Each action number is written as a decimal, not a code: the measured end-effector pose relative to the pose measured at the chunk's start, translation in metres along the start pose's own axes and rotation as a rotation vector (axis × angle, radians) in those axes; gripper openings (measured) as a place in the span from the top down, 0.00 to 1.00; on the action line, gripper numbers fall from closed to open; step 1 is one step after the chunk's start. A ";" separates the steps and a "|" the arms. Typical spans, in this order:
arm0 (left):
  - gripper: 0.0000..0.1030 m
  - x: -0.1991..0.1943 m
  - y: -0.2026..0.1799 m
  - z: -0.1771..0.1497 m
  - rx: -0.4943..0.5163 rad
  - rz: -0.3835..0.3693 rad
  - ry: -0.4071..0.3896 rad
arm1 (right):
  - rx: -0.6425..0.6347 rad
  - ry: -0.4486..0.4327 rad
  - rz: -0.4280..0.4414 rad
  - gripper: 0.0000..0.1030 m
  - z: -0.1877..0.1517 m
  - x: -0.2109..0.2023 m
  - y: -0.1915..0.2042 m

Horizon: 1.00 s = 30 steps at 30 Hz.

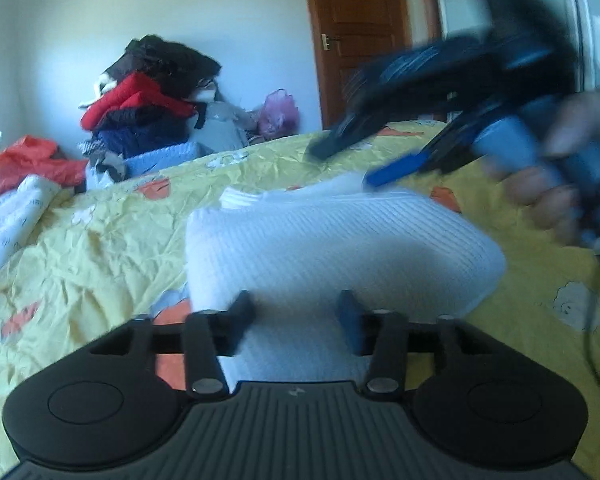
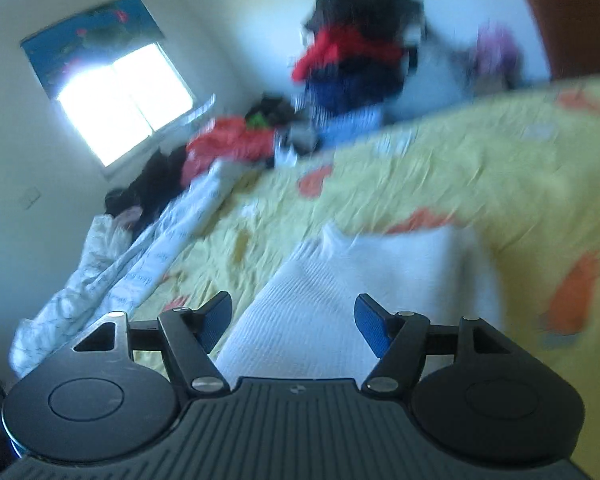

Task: Fold small clothes

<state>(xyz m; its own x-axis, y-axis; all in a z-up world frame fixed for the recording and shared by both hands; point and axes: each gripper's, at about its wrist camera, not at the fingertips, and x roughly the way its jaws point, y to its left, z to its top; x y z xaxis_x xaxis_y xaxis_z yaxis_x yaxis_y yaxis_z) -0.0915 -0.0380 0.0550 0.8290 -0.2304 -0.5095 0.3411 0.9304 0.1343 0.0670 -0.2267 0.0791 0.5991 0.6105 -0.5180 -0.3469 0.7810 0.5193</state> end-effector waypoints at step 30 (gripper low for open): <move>0.31 -0.029 0.035 -0.035 -0.207 0.002 0.057 | 0.114 -0.131 -0.066 0.24 -0.084 -0.107 -0.031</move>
<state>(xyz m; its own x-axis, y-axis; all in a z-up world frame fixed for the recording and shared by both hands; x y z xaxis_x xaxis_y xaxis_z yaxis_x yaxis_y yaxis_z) -0.1185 0.0111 0.0447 0.8014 -0.2174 -0.5572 0.2363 0.9709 -0.0388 -0.0470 -0.3049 0.0614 0.7097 0.5299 -0.4643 -0.2238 0.7944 0.5647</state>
